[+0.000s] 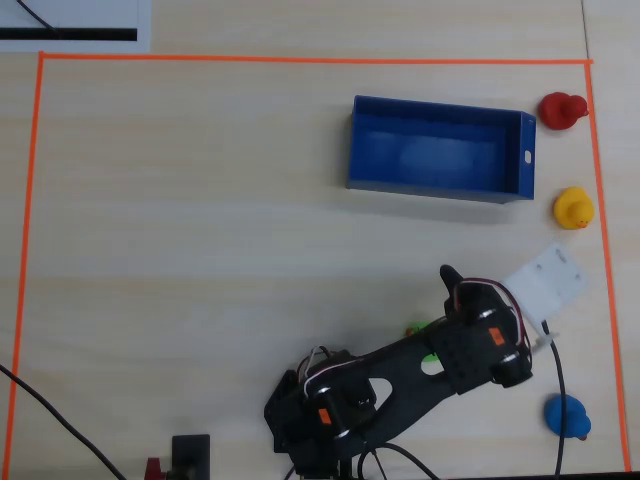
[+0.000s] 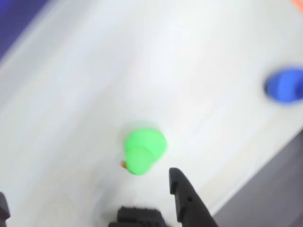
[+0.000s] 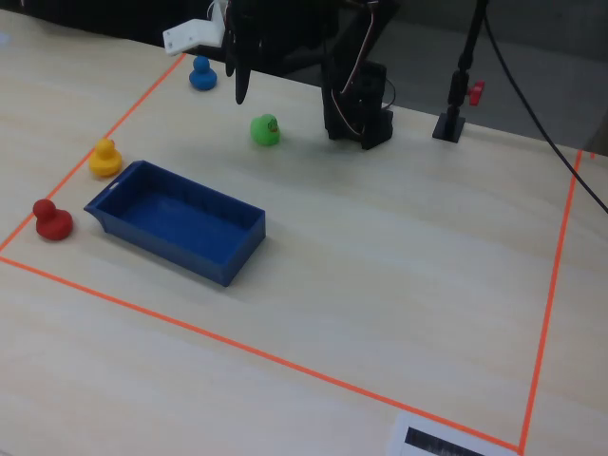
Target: Grasp green duck and put it into box.
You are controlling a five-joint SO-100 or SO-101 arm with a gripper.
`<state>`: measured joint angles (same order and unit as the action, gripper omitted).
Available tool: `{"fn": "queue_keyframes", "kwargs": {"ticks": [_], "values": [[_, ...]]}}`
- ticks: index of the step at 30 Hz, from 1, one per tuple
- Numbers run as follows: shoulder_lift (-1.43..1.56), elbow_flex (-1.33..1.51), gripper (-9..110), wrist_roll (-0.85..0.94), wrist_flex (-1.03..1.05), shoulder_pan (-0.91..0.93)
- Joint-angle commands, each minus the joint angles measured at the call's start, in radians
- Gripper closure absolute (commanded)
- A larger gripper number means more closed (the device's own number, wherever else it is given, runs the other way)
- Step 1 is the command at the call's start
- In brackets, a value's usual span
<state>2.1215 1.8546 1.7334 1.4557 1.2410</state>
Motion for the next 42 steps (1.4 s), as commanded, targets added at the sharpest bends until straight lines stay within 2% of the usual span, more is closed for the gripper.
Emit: {"fn": "queue_keyframes", "kwargs": {"ticks": [1, 16, 26, 33, 42], "values": [[-0.031, 0.014, 56, 0.011, 0.049, 0.077], [-0.146, 0.175, 59, -0.038, 0.083, -0.031], [-0.17, 0.245, 60, 0.069, 0.009, 0.089], [-0.13, 0.391, 58, 0.183, -0.152, 0.207], [-0.156, 0.416, 57, 0.13, -0.236, 0.137]]}}
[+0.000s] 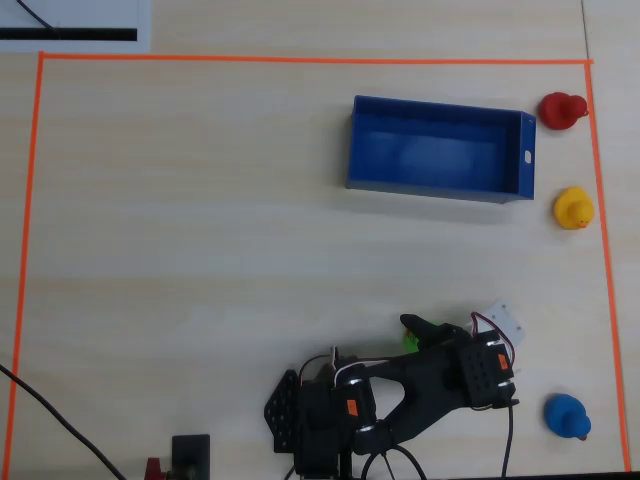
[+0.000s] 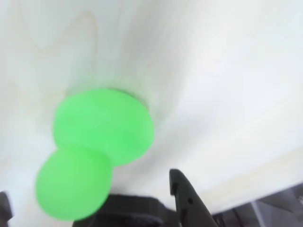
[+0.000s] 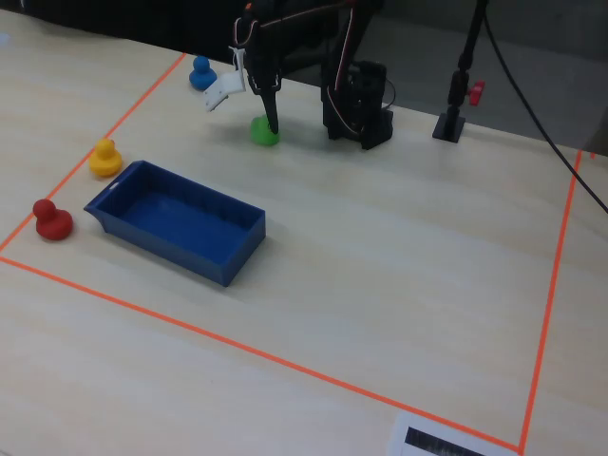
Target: Grasp green duck and put it into box.
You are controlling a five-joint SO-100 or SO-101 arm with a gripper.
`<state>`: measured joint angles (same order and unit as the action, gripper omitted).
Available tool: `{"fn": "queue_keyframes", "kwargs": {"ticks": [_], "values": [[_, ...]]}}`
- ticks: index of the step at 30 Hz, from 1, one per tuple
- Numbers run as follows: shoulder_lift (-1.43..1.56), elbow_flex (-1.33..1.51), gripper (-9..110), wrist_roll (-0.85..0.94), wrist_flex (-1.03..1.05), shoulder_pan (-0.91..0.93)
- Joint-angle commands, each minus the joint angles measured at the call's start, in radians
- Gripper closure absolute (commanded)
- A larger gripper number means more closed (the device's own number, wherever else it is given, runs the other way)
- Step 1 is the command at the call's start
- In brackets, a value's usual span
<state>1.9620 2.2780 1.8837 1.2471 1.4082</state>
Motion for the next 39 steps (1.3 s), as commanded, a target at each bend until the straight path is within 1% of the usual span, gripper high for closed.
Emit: {"fn": "queue_keyframes", "kwargs": {"ticks": [1, 15, 17, 22, 28, 30, 39], "values": [[-0.002, -0.009, 57, -0.021, -0.035, -0.038], [-0.086, -0.015, 56, -0.014, -0.147, -0.037], [-0.097, -0.023, 58, -0.014, -0.153, -0.034], [-0.101, -0.031, 68, -0.012, -0.156, -0.035], [-0.112, -0.043, 87, 0.002, -0.173, -0.035], [-0.117, -0.044, 96, 0.009, -0.19, -0.034], [-0.129, -0.058, 101, 0.002, -0.258, -0.038]]}}
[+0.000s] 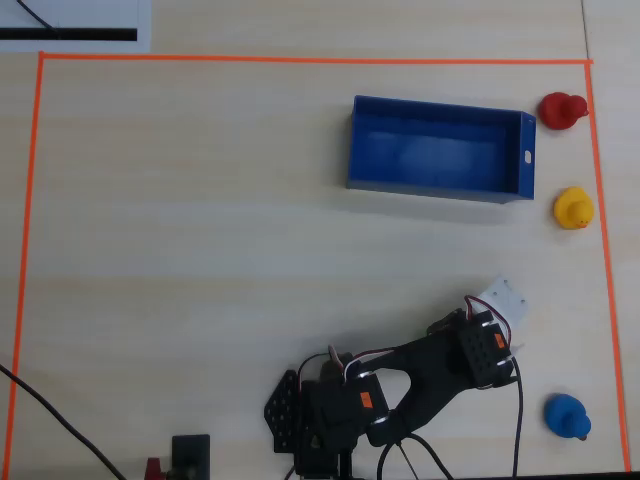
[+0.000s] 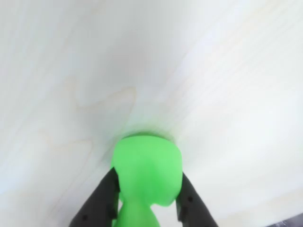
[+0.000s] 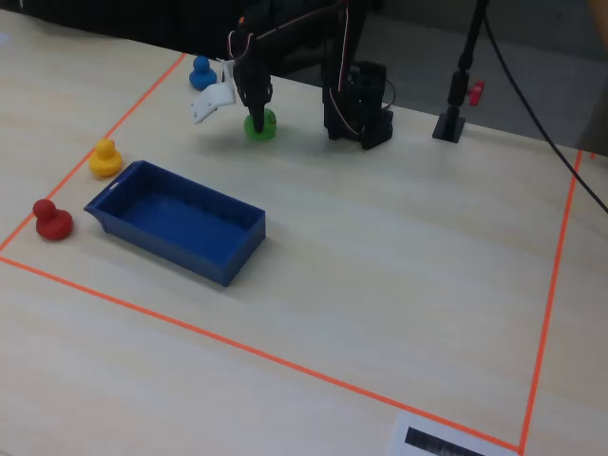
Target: Grasp green duck and put it into box.
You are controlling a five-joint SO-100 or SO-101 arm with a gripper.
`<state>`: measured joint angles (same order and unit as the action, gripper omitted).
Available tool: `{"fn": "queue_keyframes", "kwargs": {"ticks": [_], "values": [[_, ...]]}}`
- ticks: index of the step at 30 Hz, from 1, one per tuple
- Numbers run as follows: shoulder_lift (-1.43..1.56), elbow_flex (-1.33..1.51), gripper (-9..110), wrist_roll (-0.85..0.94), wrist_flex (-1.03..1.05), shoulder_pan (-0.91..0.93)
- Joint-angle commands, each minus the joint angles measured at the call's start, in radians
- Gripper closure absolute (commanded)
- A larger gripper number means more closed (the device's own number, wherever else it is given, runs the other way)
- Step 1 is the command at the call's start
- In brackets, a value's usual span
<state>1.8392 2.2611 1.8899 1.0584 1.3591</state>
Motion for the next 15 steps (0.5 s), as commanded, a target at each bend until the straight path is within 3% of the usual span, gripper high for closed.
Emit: {"fn": "queue_keyframes", "kwargs": {"ticks": [1, 7, 15], "values": [[-0.006, -0.044, 101, -0.008, -0.08, 0.008], [-0.012, -0.242, 101, -0.163, 0.018, -0.106], [-0.222, -0.974, 101, -0.469, 0.304, -0.431]]}}
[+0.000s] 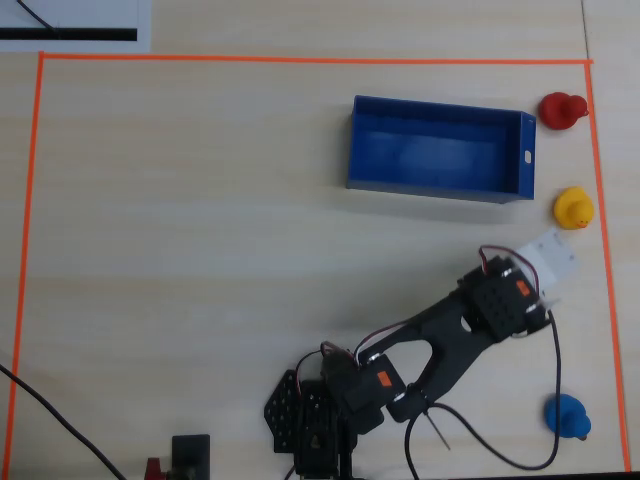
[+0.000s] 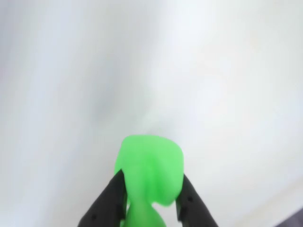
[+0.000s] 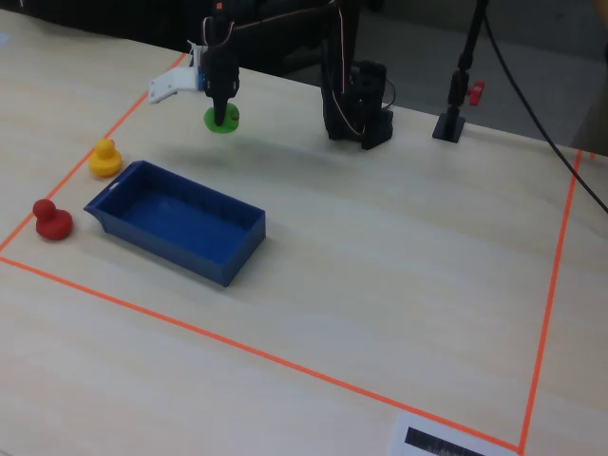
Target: Grasp green duck and put it into box.
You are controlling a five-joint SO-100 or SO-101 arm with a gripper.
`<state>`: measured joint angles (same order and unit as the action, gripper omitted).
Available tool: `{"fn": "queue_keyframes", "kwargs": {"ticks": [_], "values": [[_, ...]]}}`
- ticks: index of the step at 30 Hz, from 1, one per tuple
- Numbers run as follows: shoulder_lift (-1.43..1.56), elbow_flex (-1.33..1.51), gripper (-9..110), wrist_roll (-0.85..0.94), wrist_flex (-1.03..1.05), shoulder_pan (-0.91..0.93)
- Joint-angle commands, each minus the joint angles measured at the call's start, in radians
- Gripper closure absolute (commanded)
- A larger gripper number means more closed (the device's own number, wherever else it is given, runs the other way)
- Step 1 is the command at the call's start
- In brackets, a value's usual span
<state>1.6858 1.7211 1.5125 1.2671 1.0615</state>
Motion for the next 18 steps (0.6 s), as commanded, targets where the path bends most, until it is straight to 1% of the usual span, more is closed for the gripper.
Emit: {"fn": "queue_keyframes", "kwargs": {"ticks": [1, 2, 4, 7, 10, 12, 18], "values": [[-0.103, -0.525, 101, -0.092, 0.1, -0.175], [-0.133, -0.595, 101, -0.092, 0.087, -0.216], [-0.192, -0.676, 101, -0.089, -0.005, -0.298], [-0.282, -0.756, 101, -0.084, -0.143, -0.387], [-0.351, -0.776, 101, -0.067, -0.245, -0.442], [-0.388, -0.77, 101, -0.06, -0.27, -0.46], [-0.48, -0.755, 101, -0.058, -0.258, -0.466]]}}
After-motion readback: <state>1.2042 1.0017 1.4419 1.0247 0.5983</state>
